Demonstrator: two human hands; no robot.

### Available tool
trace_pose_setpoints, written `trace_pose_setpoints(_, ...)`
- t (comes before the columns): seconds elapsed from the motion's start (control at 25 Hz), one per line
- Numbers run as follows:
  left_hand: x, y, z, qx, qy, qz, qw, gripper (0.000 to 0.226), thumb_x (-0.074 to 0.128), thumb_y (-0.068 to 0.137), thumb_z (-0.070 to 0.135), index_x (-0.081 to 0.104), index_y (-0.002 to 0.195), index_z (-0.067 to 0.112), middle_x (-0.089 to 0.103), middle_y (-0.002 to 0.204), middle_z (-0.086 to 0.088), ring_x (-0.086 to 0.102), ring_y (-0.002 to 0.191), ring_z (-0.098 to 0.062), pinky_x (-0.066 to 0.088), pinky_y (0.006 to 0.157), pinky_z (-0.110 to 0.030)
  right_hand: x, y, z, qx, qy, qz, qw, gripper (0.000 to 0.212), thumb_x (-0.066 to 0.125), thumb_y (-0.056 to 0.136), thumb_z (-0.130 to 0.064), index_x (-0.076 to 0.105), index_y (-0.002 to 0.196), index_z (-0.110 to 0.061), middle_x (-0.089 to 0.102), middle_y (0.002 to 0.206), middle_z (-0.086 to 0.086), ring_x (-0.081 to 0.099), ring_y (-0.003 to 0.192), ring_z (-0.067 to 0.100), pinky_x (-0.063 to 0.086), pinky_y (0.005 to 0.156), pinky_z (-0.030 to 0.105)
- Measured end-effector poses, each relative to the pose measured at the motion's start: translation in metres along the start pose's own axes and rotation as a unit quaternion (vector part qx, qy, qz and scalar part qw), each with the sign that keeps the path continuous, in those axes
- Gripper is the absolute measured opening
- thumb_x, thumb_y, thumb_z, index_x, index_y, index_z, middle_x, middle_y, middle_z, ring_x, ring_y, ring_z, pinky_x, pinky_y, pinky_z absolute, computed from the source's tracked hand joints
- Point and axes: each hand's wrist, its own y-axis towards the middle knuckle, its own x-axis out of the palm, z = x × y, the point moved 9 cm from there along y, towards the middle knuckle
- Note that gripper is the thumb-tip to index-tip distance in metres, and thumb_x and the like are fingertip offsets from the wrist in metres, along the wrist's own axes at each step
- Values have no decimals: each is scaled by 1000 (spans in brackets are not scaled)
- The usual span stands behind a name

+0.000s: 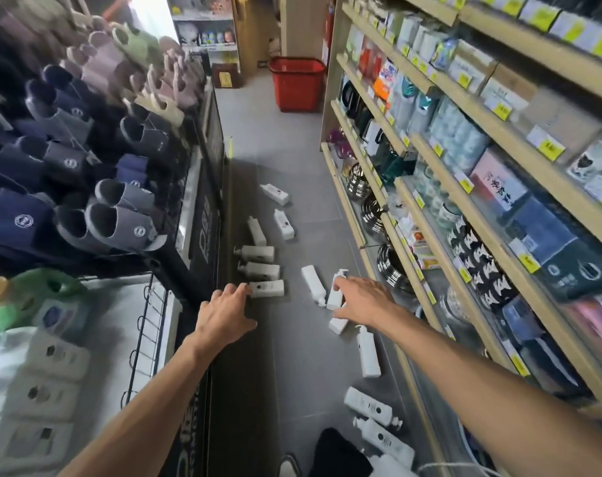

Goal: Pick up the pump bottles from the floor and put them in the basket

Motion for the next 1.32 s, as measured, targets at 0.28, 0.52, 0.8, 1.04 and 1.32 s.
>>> trace_pose_setpoints(0.28,11,102,-11,-25,6,-64,998,72,74,79,42,38,141,33,49,132,2,48,122,-26,45,98,-46,-33,125,38,3,23,0,1000,51,76,82,-46,54,122,-24,64,126,0,61,113,27,47,88,37)
trace_pose_setpoints(0.52,-7,193,-21,-56,9,-63,996,69,73,81,41,40,141,32,49,132,1,49,121,-25,44,97,-43,-39,230,70,7,23,-48,999,46,74,84,-45,54,121,-26,66,121,-4,63,108,24,49,93,40)
trace_pose_setpoints(0.8,-16,285,-49,-75,-31,-77,994,66,73,80,39,41,137,33,50,129,2,49,120,-25,44,96,-43,-49,339,67,1,-12,-87,996,46,72,86,-45,53,123,-25,65,123,-2,62,109,24,50,92,40)
trace_pose_setpoints(1.04,-15,366,-95,-58,-27,-122,990,64,72,81,37,40,136,33,49,128,2,47,121,-25,42,99,-44,-51,416,42,34,-35,-106,993,44,70,88,-42,53,124,-23,64,120,0,61,109,25,46,97,44)
trace_pose_setpoints(1.32,-24,447,-129,-24,1,-139,990,68,72,82,39,38,141,34,48,133,3,47,125,-24,43,103,-44,-53,478,31,71,-21,-99,992,44,66,90,-44,51,124,-21,63,126,3,59,115,29,48,96,45)
